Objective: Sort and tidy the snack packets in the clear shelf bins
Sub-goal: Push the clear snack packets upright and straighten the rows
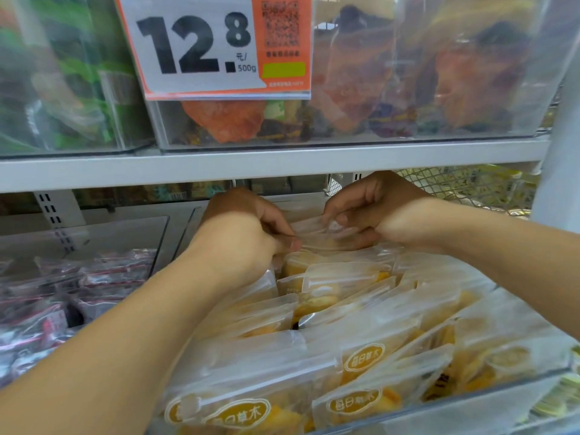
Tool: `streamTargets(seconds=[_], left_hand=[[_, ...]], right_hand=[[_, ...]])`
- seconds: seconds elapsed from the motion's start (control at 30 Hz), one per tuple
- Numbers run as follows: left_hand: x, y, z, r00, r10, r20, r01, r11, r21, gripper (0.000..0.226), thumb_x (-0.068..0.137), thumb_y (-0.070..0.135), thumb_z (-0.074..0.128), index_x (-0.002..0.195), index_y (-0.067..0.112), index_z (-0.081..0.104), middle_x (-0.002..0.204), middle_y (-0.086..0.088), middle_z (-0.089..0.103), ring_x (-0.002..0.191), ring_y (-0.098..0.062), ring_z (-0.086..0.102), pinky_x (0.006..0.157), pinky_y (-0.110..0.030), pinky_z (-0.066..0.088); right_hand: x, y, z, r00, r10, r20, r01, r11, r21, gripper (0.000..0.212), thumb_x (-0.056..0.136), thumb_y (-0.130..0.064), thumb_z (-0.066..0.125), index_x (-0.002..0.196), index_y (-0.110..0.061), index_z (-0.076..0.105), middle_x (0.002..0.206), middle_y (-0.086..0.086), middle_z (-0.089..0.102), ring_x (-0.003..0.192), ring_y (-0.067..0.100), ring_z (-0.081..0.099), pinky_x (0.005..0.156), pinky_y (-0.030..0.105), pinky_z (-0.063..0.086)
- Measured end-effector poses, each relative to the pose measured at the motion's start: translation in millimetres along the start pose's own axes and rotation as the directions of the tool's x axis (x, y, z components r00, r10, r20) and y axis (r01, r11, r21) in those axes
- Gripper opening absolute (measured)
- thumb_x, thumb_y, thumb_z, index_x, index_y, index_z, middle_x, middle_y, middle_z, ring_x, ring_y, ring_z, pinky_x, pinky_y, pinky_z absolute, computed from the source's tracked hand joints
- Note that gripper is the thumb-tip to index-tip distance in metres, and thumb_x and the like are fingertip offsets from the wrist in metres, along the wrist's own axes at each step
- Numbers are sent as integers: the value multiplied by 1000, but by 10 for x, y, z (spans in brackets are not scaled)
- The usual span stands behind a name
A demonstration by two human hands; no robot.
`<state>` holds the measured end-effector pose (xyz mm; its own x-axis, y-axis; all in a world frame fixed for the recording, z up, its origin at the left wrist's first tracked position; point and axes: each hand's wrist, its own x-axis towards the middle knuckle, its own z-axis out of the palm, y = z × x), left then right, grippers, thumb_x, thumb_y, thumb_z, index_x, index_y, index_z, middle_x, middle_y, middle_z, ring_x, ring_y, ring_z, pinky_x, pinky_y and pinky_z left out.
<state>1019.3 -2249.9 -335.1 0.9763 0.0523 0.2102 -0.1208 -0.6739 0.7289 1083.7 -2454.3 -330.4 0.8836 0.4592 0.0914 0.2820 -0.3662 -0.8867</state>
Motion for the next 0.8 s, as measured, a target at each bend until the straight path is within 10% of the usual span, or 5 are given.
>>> streamTargets(seconds=[0.07, 0.2, 0.37, 0.53, 0.8], left_hand=[[17, 7, -3, 1000, -14, 13, 13, 998, 60, 16, 74, 15, 89, 66, 24, 78, 66, 8, 74, 69, -12, 71, 69, -17, 56], [52, 38, 5, 992, -102, 69, 82, 966, 244, 21, 75, 18, 88, 65, 32, 77, 91, 8, 75, 90, -15, 68, 88, -27, 55], [-80, 43, -64, 996, 83, 30, -88, 962, 260, 15, 83, 38, 79, 71, 32, 73, 72, 12, 71, 75, -8, 66, 70, -23, 52], [-361, 101, -108, 964, 208, 167, -252, 914, 317, 19, 78, 53, 78, 87, 40, 70, 85, 19, 70, 82, 0, 64, 77, -27, 55], [-299, 214, -52, 965, 220, 142, -262, 814, 519, 12, 82, 31, 81, 79, 35, 70, 86, 11, 66, 83, -15, 65, 78, -36, 58]], right_hand=[[-5, -3, 31, 1000, 18, 24, -18, 1000, -17, 29, 92, 12, 58, 93, -10, 76, 82, -6, 75, 82, 7, 71, 74, 30, 62], [6, -158, 122, 980, 105, 167, 13, 811, -586, 39, 94, 2, 55, 101, -32, 74, 67, -31, 66, 68, -14, 60, 61, 3, 44], [-340, -362, 41, 981, 58, 183, 115, 590, -799, 32, 99, -29, 58, 131, -33, 61, 122, -23, 62, 110, -2, 58, 96, 13, 44], [-615, -333, -11, 998, -27, 50, 56, 610, -790, 17, 81, -19, 82, 94, -25, 74, 81, -17, 69, 76, -3, 64, 71, 14, 52], [-406, -497, 138, 997, 32, 73, 52, 430, -901, 23, 76, -7, 76, 80, -29, 71, 75, -15, 63, 74, 14, 62, 69, 22, 52]])
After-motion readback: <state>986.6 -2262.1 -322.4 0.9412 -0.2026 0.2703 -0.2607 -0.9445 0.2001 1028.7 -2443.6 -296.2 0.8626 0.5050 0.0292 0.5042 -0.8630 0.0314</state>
